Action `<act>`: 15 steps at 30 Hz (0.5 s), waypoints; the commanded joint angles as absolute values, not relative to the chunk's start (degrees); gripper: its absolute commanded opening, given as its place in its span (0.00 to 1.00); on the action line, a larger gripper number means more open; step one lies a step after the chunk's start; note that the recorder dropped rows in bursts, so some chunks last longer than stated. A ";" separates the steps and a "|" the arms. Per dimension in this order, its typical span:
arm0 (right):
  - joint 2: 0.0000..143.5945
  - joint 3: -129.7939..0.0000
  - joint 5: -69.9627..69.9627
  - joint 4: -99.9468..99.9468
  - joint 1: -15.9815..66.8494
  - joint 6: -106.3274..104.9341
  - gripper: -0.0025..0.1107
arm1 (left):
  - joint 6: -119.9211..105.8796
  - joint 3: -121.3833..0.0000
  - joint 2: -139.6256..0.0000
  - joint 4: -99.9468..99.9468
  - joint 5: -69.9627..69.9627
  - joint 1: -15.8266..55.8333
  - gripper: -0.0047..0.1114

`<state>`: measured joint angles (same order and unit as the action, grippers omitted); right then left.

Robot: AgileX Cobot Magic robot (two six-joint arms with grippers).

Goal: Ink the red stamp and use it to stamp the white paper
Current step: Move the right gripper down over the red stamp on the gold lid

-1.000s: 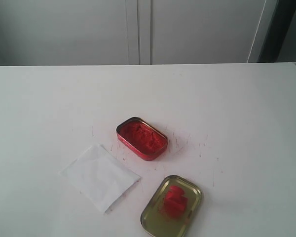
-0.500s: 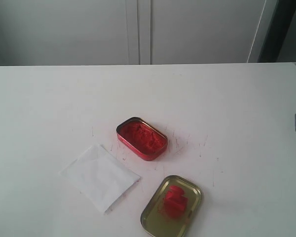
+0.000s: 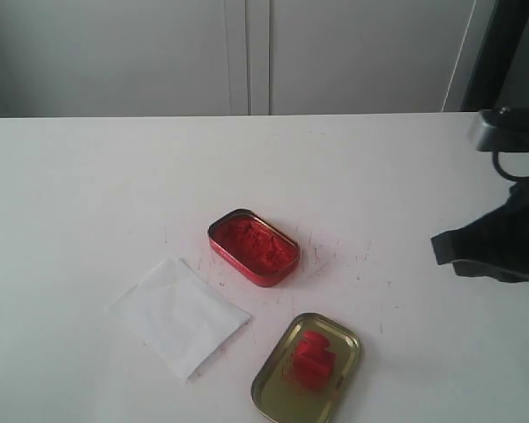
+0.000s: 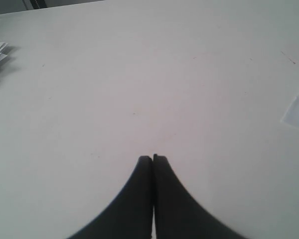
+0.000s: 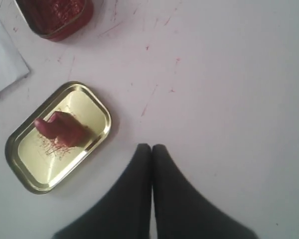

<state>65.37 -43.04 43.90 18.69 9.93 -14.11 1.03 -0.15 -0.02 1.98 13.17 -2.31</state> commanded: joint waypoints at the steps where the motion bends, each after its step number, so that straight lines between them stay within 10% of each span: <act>1: 68.07 -45.72 44.13 19.44 14.79 -15.33 0.02 | 1.25 0.00 0.00 1.77 13.31 -2.12 0.04; 15: 81.96 -55.91 48.09 11.78 35.19 -15.93 0.02 | 1.25 0.00 0.00 1.77 13.31 -2.12 0.04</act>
